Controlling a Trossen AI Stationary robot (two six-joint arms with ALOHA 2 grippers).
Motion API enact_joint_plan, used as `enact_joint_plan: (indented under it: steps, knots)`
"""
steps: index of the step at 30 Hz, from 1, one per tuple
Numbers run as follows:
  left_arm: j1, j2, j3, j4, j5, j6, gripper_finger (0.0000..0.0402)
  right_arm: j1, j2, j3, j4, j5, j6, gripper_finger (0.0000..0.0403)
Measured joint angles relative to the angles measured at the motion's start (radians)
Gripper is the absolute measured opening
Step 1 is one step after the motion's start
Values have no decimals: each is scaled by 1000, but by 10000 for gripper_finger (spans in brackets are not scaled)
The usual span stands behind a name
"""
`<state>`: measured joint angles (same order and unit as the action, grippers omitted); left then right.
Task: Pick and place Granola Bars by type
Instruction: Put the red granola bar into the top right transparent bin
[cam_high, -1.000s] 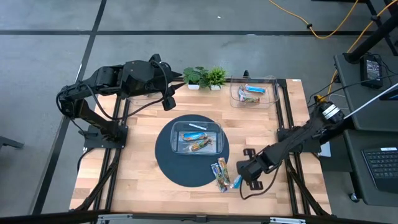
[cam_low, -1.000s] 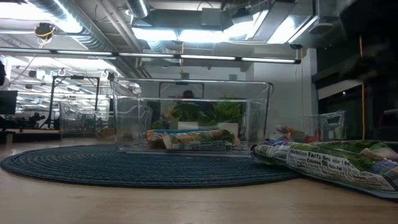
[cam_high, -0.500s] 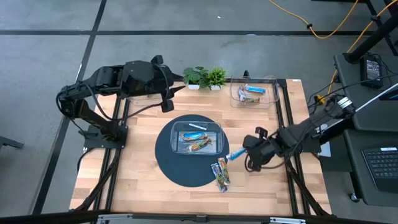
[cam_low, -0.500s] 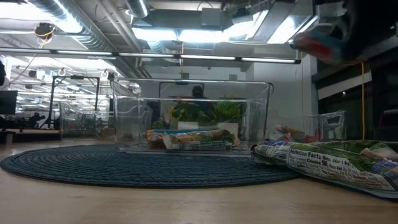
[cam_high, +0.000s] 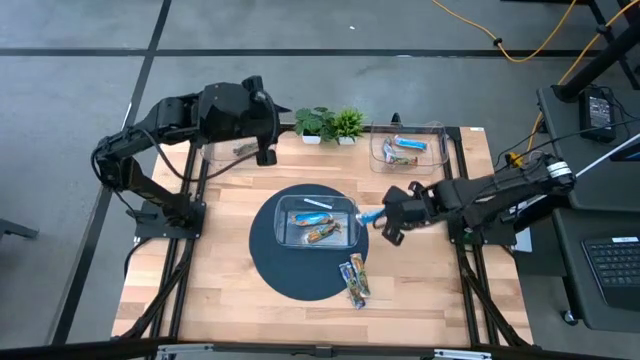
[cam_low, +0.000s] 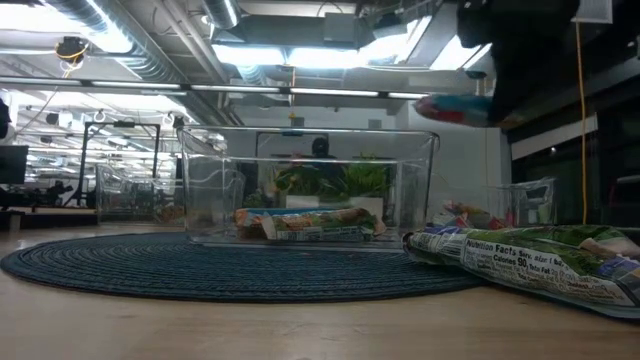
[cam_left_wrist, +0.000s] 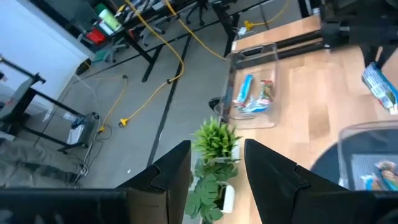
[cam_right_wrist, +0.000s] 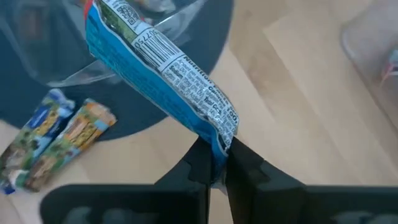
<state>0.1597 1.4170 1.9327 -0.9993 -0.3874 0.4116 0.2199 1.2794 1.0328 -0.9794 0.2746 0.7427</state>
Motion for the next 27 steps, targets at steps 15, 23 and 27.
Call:
enact_joint_plan:
  steps: [15,23,27]
  knots:
    - [158,1,0,5,16,-127,143,-558,-7,350,-239,-110,-630,27]
    - [165,1,0,5,16,-179,143,-810,-10,407,-310,-108,-782,34]
    - [165,1,0,5,13,-193,143,-882,-10,407,-307,-108,-846,27]
